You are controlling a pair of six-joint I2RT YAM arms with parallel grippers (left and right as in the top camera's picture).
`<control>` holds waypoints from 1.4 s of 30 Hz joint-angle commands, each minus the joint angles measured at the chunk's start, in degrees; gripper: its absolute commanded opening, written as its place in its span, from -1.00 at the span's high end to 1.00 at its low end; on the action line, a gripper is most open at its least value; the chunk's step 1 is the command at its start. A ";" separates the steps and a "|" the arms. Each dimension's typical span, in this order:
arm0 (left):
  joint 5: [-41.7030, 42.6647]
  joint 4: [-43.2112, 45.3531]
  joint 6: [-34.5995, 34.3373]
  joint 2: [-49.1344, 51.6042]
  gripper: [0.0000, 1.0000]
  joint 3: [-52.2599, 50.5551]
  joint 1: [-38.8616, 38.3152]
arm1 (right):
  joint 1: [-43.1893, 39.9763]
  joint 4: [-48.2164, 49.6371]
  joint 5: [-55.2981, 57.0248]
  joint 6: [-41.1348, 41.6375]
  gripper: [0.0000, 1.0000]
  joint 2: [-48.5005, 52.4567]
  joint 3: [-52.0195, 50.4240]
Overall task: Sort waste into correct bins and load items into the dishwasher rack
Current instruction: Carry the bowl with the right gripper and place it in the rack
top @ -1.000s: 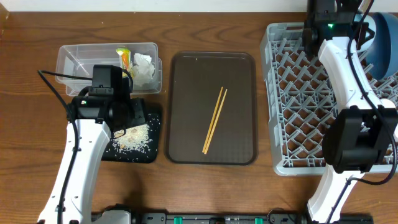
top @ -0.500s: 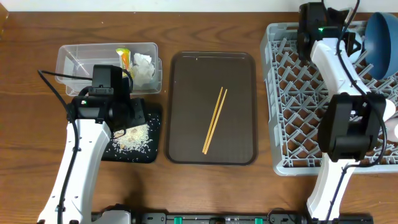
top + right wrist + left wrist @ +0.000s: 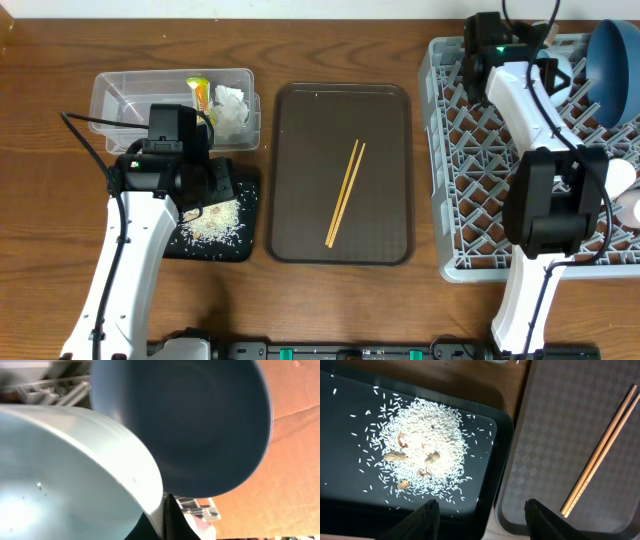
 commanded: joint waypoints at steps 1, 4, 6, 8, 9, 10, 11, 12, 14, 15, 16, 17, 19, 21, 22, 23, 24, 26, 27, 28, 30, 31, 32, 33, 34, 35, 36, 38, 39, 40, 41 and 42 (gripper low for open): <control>-0.50 -0.17 0.81 -0.33 -0.16 0.42 -0.07 | 1.46 -1.55 -7.48 1.42 0.95 3.08 -0.44; -0.52 -0.15 0.81 -0.33 -0.16 0.42 -0.07 | 1.97 -3.89 -11.41 1.42 0.88 3.08 -0.44; -0.52 -0.17 0.79 -0.33 -0.16 0.42 -0.07 | 2.36 -5.75 -14.78 1.44 0.88 3.04 -0.42; -0.52 -0.15 0.81 -0.33 -0.16 0.42 -0.07 | 2.73 -7.50 -17.68 2.14 0.92 3.04 -0.42; -0.50 -0.15 0.79 -0.33 -0.16 0.42 -0.07 | 2.95 -8.57 -19.47 2.82 0.92 3.04 -0.42; -0.50 -0.15 0.79 -0.31 -0.17 0.42 -0.07 | 3.13 -9.75 -21.22 3.91 0.92 3.04 -0.42; -0.52 -0.15 0.81 -0.31 -0.16 0.42 -0.07 | 3.32 -10.45 -22.51 4.79 0.92 3.02 -0.42; -0.52 -0.15 0.81 -0.33 -0.16 0.42 -0.07 | 3.48 -11.08 -23.61 5.35 0.92 2.95 -0.42; -0.52 -0.15 0.81 -0.31 -0.16 0.42 -0.07 | 3.82 -12.15 -24.94 6.40 0.96 2.64 -0.42; -0.50 -0.15 0.81 -0.31 -0.16 0.42 -0.07 | 4.00 -12.52 -25.27 6.88 0.96 2.32 -0.42; -0.52 -0.17 0.81 -0.31 -0.16 0.42 -0.07 | 4.24 -12.85 -25.44 6.99 0.96 1.77 -0.42; -0.52 -0.17 0.81 -0.31 -0.16 0.42 -0.07 | 4.46 -13.00 -25.44 6.99 0.97 1.22 -0.42; -0.52 -0.15 0.81 -0.31 -0.16 0.42 -0.07 | 4.96 -13.09 -25.44 6.99 0.94 -0.61 -0.42; -0.52 -0.15 0.81 -0.33 -0.16 0.42 -0.07 | 5.38 -12.96 -25.49 6.99 0.76 -3.13 -0.42; -0.52 -0.15 0.81 -0.33 -0.16 0.42 -0.07 | 5.57 -12.90 -25.99 6.99 0.50 -4.66 -0.42; -0.52 -0.15 0.81 -0.31 -0.16 0.42 -0.07 | 5.73 -12.74 -26.73 6.99 0.20 -6.03 -0.42; -0.52 -0.15 0.81 -0.33 -0.16 0.42 -0.07 | 5.88 -12.66 -27.98 6.97 -0.15 -7.61 -0.42; -0.52 -0.15 0.81 -0.31 -0.16 0.42 -0.07 | 6.08 -12.26 -30.56 6.93 -0.53 -10.38 -0.42; -0.52 -0.15 0.81 -0.33 -0.16 0.42 -0.07 | 6.12 -12.28 -31.89 6.93 -0.65 -11.65 -0.42; -0.52 -0.15 0.81 -0.31 -0.16 0.42 -0.07 | 6.12 -12.28 -33.24 6.93 -0.75 -12.72 -0.42; -0.52 -0.15 0.81 -0.31 -0.16 0.42 -0.07 | 6.10 -12.41 -36.79 6.93 -0.86 -14.75 -0.42; -0.52 -0.15 0.81 -0.33 -0.16 0.42 -0.07 | 6.12 -12.55 -39.91 6.91 -0.89 -15.87 -0.42; -0.52 -0.15 0.81 -0.31 -0.16 0.42 -0.07 | 6.12 -12.55 -42.95 6.58 -0.91 -16.65 -0.42; -0.52 -0.15 0.81 -0.31 -0.16 0.42 -0.07 | 6.12 -12.50 -46.64 5.70 -0.91 -17.35 -0.42; -0.52 -0.15 0.81 -0.33 -0.16 0.42 -0.07 | 6.12 -12.52 -51.39 4.09 -0.93 -18.05 -0.42; -0.52 -0.13 0.81 -0.31 -0.16 0.42 -0.07 | 6.12 -12.52 -55.91 2.29 -0.95 -18.49 -0.42; -0.52 -0.13 0.81 -0.31 -0.16 0.42 -0.07 | 6.23 -12.52 -61.46 0.17 -0.96 -18.80 -0.42; -0.52 -0.13 0.81 -0.31 -0.17 0.42 -0.07 | 6.78 -12.59 -70.66 -2.86 -0.96 -18.88 -0.42; -0.52 -0.11 0.81 -0.31 -0.17 0.42 -0.07 | 7.21 -12.79 -73.99 -3.78 -0.96 -18.84 -0.42; -0.52 -0.11 0.81 -0.31 -0.17 0.42 -0.07 | 8.07 -13.09 -77.09 -4.09 -0.96 -18.49 -0.42; -0.52 -0.11 0.81 -0.31 -0.17 0.42 -0.07 | 8.72 -13.33 -78.44 -4.04 -0.96 -18.38 -0.42; -0.52 -0.13 0.81 -0.31 -0.17 0.42 -0.07 | 9.75 -13.81 -79.91 -4.02 -0.95 -18.10 -0.44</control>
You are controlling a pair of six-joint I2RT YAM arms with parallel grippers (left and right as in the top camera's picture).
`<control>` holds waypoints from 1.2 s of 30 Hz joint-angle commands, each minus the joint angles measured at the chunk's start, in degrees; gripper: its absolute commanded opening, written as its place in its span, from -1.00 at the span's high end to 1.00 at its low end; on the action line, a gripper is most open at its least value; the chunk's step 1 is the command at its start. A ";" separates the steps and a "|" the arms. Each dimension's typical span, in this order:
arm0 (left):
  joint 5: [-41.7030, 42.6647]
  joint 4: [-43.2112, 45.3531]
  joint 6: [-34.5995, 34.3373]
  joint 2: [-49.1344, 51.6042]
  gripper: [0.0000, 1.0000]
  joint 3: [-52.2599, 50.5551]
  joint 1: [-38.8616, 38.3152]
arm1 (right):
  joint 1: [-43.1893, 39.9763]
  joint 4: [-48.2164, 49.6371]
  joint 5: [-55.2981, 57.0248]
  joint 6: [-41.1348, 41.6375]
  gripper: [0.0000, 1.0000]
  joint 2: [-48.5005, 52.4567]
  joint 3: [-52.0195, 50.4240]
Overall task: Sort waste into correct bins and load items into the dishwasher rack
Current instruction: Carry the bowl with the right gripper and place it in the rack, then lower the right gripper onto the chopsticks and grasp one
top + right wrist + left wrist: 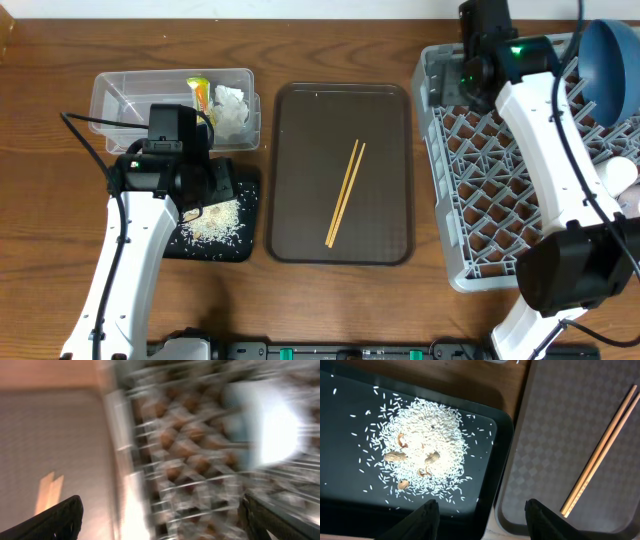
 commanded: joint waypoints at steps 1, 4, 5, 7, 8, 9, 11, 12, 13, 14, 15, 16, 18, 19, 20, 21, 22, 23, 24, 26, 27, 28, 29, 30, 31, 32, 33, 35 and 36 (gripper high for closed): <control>-0.52 -0.11 0.79 -0.31 -0.17 0.44 -0.04 | 3.56 -1.07 -14.75 -3.30 -0.93 0.94 -0.07; -0.52 -0.11 0.79 -0.31 -0.17 0.44 -0.04 | 7.13 -2.38 -15.23 -1.92 -0.87 2.01 -0.07; -0.52 -0.11 0.79 -0.31 -0.17 0.44 -0.04 | 8.46 -2.89 -15.10 -0.72 -0.86 2.47 -0.07; -0.55 -0.11 0.79 -0.31 -0.17 0.44 -0.04 | 10.86 -3.74 -15.06 2.16 -0.83 3.74 -0.07; -0.52 -0.11 0.79 -0.31 -0.17 0.44 -0.04 | 12.11 -4.15 -14.62 3.80 -0.82 4.57 -0.07; -0.55 -0.11 0.79 -0.31 -0.17 0.44 -0.04 | 13.14 -4.52 -14.01 5.38 -0.82 5.27 -0.07; -0.55 -0.11 0.79 -0.31 -0.17 0.44 -0.04 | 15.21 -5.46 -11.15 10.12 -0.82 7.13 -0.07; -0.52 -0.11 0.79 -0.31 -0.17 0.44 -0.04 | 16.24 -6.19 -9.40 13.11 -0.82 8.35 -0.07; -0.52 -0.13 0.79 -0.31 -0.17 0.44 -0.04 | 17.00 -6.93 -8.22 15.74 -0.83 9.27 -0.07; -0.52 -0.13 0.79 -0.31 -0.17 0.44 -0.04 | 17.88 -7.78 -7.28 18.78 -0.85 10.62 -0.07; -0.52 -0.13 0.79 -0.31 -0.17 0.44 -0.04 | 18.45 -8.35 -6.91 20.57 -0.85 11.58 -0.07; -0.52 -0.15 0.79 -0.31 -0.17 0.44 -0.04 | 18.99 -8.74 -6.86 21.90 -0.88 12.57 -0.07; -0.52 -0.13 0.79 -0.31 -0.17 0.44 -0.04 | 19.98 -9.05 -6.93 24.04 -0.90 14.69 -0.07; -0.52 -0.13 0.79 -0.31 -0.17 0.44 -0.04 | 20.33 -8.96 -6.95 24.55 -0.91 15.50 -0.07; -0.55 -0.13 0.79 -0.31 -0.17 0.44 -0.04 | 20.72 -8.83 -6.91 25.31 -0.91 16.37 -0.07; -0.52 -0.13 0.79 -0.31 -0.17 0.44 -0.04 | 21.05 -8.68 -6.91 25.49 -0.91 17.07 -0.09; -0.55 -0.13 0.79 -0.31 -0.17 0.44 -0.04 | 21.35 -8.52 -6.88 25.51 -0.92 17.62 -0.09; -0.55 -0.13 0.79 -0.31 -0.18 0.44 -0.04 | 21.68 -8.59 -6.21 26.45 -0.92 18.38 -0.09; -0.55 -0.13 0.79 -0.31 -0.17 0.44 -0.04 | 21.88 -8.63 -5.62 27.21 -0.92 18.88 -0.09; -0.55 -0.13 0.79 -0.31 -0.17 0.44 -0.04 | 22.18 -8.61 -4.92 27.93 -0.92 19.50 -0.11; -0.55 -0.13 0.79 -0.31 -0.17 0.44 -0.04 | 22.21 -8.63 -4.59 28.26 -0.92 19.74 -0.11; -0.55 -0.13 0.79 -0.31 -0.18 0.44 -0.04 | 22.21 -8.59 -4.52 28.26 -0.91 19.82 -0.15; -0.55 -0.11 0.81 -0.31 -0.17 0.44 -0.04 | 22.21 -8.59 -4.33 28.26 -0.91 20.00 -0.24; -0.55 -0.11 0.79 -0.31 -0.17 0.44 -0.04 | 22.21 -8.66 -3.98 28.26 -0.91 20.00 -0.46; -0.55 -0.13 0.81 -0.31 -0.17 0.44 -0.04 | 22.18 -8.61 -3.80 28.26 -0.91 20.00 -0.74; -0.55 -0.11 0.79 -0.31 -0.17 0.44 -0.04 | 22.14 -8.63 -3.45 28.59 -0.91 20.00 -1.11; -0.55 -0.13 0.79 -0.31 -0.17 0.44 -0.04 | 22.12 -8.61 -3.06 28.96 -0.91 20.00 -1.60; -0.55 -0.13 0.79 -0.31 -0.17 0.44 -0.04 | 22.10 -8.22 -2.80 29.35 -0.90 20.00 -2.84; -0.55 -0.13 0.79 -0.31 -0.17 0.44 -0.04 | 22.10 -7.78 -2.86 29.38 -0.90 20.00 -3.65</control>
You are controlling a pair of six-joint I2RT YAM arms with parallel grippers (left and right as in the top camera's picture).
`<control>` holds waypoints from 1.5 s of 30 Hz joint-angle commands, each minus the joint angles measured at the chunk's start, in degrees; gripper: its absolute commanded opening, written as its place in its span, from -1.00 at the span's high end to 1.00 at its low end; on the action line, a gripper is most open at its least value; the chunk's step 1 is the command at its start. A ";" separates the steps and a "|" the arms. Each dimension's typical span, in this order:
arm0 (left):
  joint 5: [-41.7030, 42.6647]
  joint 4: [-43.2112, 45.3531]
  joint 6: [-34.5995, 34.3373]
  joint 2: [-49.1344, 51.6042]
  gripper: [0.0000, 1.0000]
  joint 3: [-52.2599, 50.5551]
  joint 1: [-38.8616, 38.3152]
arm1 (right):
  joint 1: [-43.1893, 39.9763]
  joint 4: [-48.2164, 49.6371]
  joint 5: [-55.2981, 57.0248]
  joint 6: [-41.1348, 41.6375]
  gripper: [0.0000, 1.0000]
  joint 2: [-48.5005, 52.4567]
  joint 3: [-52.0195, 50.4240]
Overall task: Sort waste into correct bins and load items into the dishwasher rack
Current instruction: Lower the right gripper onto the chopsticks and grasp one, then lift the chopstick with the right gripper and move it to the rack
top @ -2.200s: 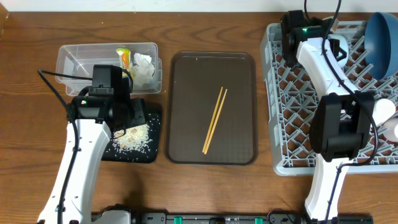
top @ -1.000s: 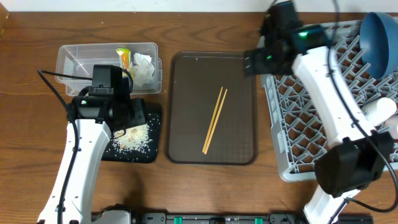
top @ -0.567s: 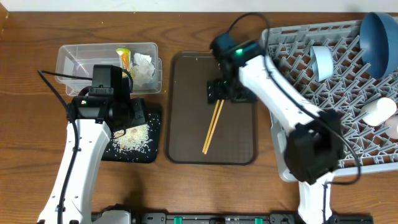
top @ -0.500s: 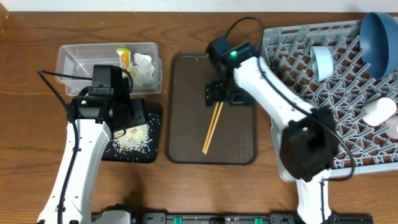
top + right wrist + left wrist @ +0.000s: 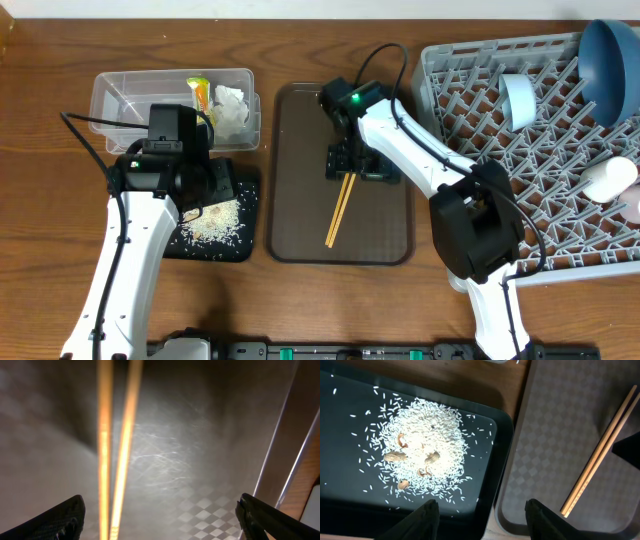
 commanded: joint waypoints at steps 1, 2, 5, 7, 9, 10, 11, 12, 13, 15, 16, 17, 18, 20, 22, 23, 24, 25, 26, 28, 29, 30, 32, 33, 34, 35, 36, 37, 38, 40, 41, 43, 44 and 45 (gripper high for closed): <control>-0.55 -0.13 0.81 -0.31 -0.17 0.44 -0.07 | 0.46 0.72 1.62 1.79 -0.90 0.66 -2.73; -0.55 -0.13 0.81 -0.31 -0.17 0.44 -0.07 | 0.48 0.92 1.55 1.77 -0.89 0.66 -3.28; -0.55 -0.11 0.81 -0.31 -0.17 0.44 -0.07 | 0.48 1.86 1.44 1.75 -0.89 0.66 -4.66; -0.55 -0.13 0.81 -0.31 -0.17 0.44 -0.07 | 0.48 2.12 1.46 1.75 -0.89 0.66 -4.96; -0.52 -0.13 0.81 -0.31 -0.17 0.44 -0.07 | 0.48 2.29 1.46 1.75 -0.89 0.66 -5.11; -0.52 -0.13 0.81 -0.31 -0.17 0.44 -0.07 | 0.48 2.29 1.46 1.75 -0.89 0.66 -5.14; -0.52 -0.13 0.81 -0.31 -0.17 0.44 -0.07 | 0.48 2.27 1.46 1.75 -0.89 0.66 -5.16; -0.52 -0.13 0.81 -0.31 -0.17 0.44 -0.07 | 0.48 2.34 1.46 1.75 -0.89 0.66 -5.25; -0.52 -0.13 0.81 -0.31 -0.17 0.44 -0.07 | 0.48 2.43 1.46 1.75 -0.89 0.66 -5.49; -0.52 -0.13 0.81 -0.31 -0.17 0.44 -0.07 | 0.52 3.37 1.38 1.73 -0.89 0.66 -6.05; -0.52 -0.11 0.81 -0.31 -0.17 0.44 -0.07 | 0.55 3.91 0.96 1.64 -0.89 0.66 -6.34; -0.52 -0.11 0.81 -0.31 -0.17 0.44 -0.07 | 0.59 4.74 0.28 1.51 -0.89 0.66 -6.78; -0.52 -0.11 0.81 -0.31 -0.17 0.44 -0.07 | 0.66 5.38 -0.26 1.51 -0.89 0.66 -7.13; -0.55 -0.11 0.81 -0.31 -0.17 0.44 -0.07 | 0.90 5.81 -0.31 1.53 -0.89 0.66 -7.69; -0.52 -0.13 0.81 -0.31 -0.17 0.44 -0.07 | 0.96 5.81 0.00 1.53 -0.89 0.66 -8.15; -0.52 -0.13 0.81 -0.31 -0.17 0.44 -0.07 | 0.96 5.81 0.24 1.55 -0.90 0.66 -8.46; -0.52 -0.13 0.81 -0.31 -0.17 0.44 -0.07 | 0.94 5.81 0.46 1.55 -0.90 0.66 -8.63; -0.52 -0.11 0.81 -0.31 -0.17 0.44 -0.07 | 0.94 5.81 0.66 1.55 -0.90 0.66 -8.74; -0.52 -0.11 0.81 -0.31 -0.17 0.44 -0.07 | 0.92 5.81 0.83 1.55 -0.87 0.66 -8.94; -0.55 -0.11 0.81 -0.28 -0.17 0.44 -0.07 | 0.90 5.88 0.83 1.55 -0.75 0.66 -9.38; -0.55 -0.11 0.81 -0.28 -0.17 0.44 -0.07 | 0.90 6.10 0.83 1.55 -0.58 0.66 -9.53; -0.55 -0.11 0.81 -0.26 -0.17 0.44 -0.07 | 0.90 6.29 0.83 1.55 -0.40 0.66 -9.77; -0.52 -0.13 0.81 -0.26 -0.17 0.44 -0.07 | 0.90 6.80 0.83 1.55 -0.13 0.66 -10.25; -0.52 -0.13 0.81 -0.26 -0.17 0.44 -0.07 | 0.90 6.91 0.81 1.55 -0.06 0.66 -10.40; -0.52 -0.13 0.81 -0.26 -0.17 0.44 -0.07 | 0.87 7.02 0.85 1.55 0.00 0.66 -10.49; -0.52 -0.13 0.81 -0.26 -0.17 0.44 -0.07 | 0.85 7.06 0.83 1.55 0.05 0.66 -10.51; -0.52 -0.13 0.81 -0.26 -0.17 0.44 -0.07 | 0.83 7.06 0.83 1.55 0.10 0.66 -10.49; -0.52 -0.13 0.81 -0.26 -0.17 0.44 -0.07 | 0.79 7.08 0.83 1.55 0.16 0.66 -10.51; -0.52 -0.13 0.81 -0.26 -0.17 0.44 -0.07 | 0.70 7.08 0.83 1.55 0.24 0.66 -10.49; -0.52 -0.13 0.81 -0.26 -0.17 0.44 -0.07 | 0.33 7.08 0.83 1.55 0.45 0.66 -10.49; -0.52 -0.13 0.81 -0.26 -0.17 0.44 -0.07 | 0.04 7.06 0.81 1.55 0.51 0.66 -10.49; -0.52 -0.13 0.81 -0.26 -0.17 0.44 -0.07 | -0.57 7.06 0.81 1.55 0.59 0.66 -10.49; -0.52 -0.13 0.81 -0.26 -0.17 0.44 -0.07 | -0.92 7.04 0.81 1.53 0.69 0.66 -10.49; -0.52 -0.13 0.81 -0.26 -0.17 0.44 -0.07 | -1.20 7.04 0.79 1.55 0.77 0.66 -10.49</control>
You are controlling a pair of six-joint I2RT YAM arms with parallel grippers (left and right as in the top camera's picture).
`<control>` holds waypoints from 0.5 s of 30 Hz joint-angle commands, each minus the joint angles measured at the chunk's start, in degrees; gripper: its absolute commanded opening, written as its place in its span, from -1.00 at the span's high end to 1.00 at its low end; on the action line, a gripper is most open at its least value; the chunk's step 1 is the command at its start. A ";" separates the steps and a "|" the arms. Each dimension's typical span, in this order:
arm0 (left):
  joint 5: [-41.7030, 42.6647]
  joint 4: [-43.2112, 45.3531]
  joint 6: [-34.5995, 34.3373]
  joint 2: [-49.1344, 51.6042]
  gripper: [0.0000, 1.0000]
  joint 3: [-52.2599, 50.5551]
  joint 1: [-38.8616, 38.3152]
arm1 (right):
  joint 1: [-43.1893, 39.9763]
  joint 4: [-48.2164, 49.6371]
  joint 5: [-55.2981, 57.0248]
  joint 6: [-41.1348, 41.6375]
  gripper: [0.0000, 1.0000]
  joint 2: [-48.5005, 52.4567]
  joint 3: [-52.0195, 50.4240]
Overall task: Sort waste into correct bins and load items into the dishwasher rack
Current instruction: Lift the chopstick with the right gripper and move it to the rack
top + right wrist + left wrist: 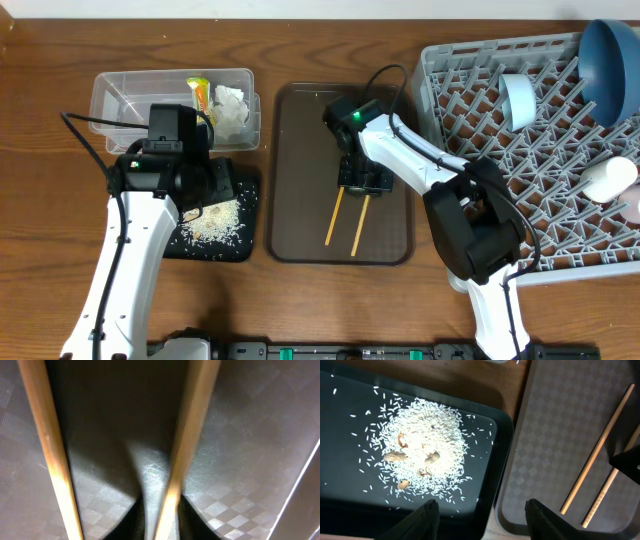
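Two wooden chopsticks lie on the brown tray [300, 130]. One chopstick [333, 218] lies free on the left. The other chopstick [192, 420] sits to its right, and my right gripper [161, 510] is shut on it low over the tray, a dark finger on either side. In the overhead view that gripper [362, 178] covers the chopstick's upper part. My left gripper [482, 520] hangs open over the edge of the black tray [340, 510] of rice and scraps, holding nothing.
A clear bin [120, 100] with wrappers stands at the back left. The grey dishwasher rack [480, 130] fills the right side and holds a blue bowl [612, 55], a pale cup [520, 100] and a white item [610, 178].
My right gripper was open just above the two chopsticks lying side by side. Now it is shut on one, which lies apart from the other, further right. The left arm is unchanged.
My right gripper was at the rack with a pale cup against the blue bowl. Then it stood open over the rack's left edge. The cup then stood in the rack, with the gripper over the chopsticks. Now it grips one.
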 commanded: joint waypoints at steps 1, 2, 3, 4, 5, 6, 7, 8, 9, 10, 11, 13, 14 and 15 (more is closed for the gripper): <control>-0.52 -0.13 0.81 -0.26 -0.17 0.44 -0.07 | -1.49 -0.07 2.25 0.46 0.81 0.92 -1.64; -0.52 -0.13 0.81 -0.26 -0.17 0.44 -0.07 | -1.86 -0.07 2.27 0.46 0.83 0.92 -1.64; -0.52 -0.13 0.81 -0.26 -0.18 0.44 -0.07 | -2.34 -0.07 2.29 0.44 0.85 0.92 -1.64; -0.52 -0.13 0.81 -0.26 -0.17 0.44 -0.07 | -2.64 -0.07 2.27 0.33 0.86 0.92 -1.64; -0.52 -0.13 0.81 -0.26 -0.17 0.44 -0.07 | -2.99 -0.04 2.29 -0.22 0.93 0.92 -1.64; -0.52 -0.13 0.81 -0.26 -0.17 0.44 -0.07 | -3.39 -0.04 2.29 -0.90 0.98 0.92 -1.64; -0.52 -0.13 0.81 -0.26 -0.17 0.44 -0.07 | -3.69 -0.04 2.27 -1.57 0.97 0.92 -1.64; -0.52 -0.13 0.81 -0.26 -0.17 0.44 -0.07 | -3.98 -0.04 2.27 -2.25 0.98 0.92 -1.64; -0.52 -0.13 0.81 -0.26 -0.17 0.44 -0.07 | -4.33 -0.04 2.27 -3.13 0.97 0.92 -1.64; -0.52 -0.13 0.81 -0.26 -0.17 0.44 -0.07 | -4.61 -0.04 2.27 -4.00 0.97 0.92 -1.64; -0.52 -0.13 0.81 -0.26 -0.17 0.44 -0.07 | -4.83 -0.02 2.27 -4.79 0.97 0.92 -1.64; -0.52 -0.13 0.81 -0.26 -0.17 0.44 -0.07 | -5.49 -0.02 2.03 -8.33 0.97 0.74 -1.51; -0.52 -0.13 0.81 -0.26 -0.17 0.44 -0.07 | -5.73 -0.02 1.88 -10.01 0.97 0.50 -1.42; -0.52 -0.13 0.81 -0.26 -0.17 0.44 -0.07 | -6.03 -0.04 1.81 -12.59 0.97 0.20 -1.18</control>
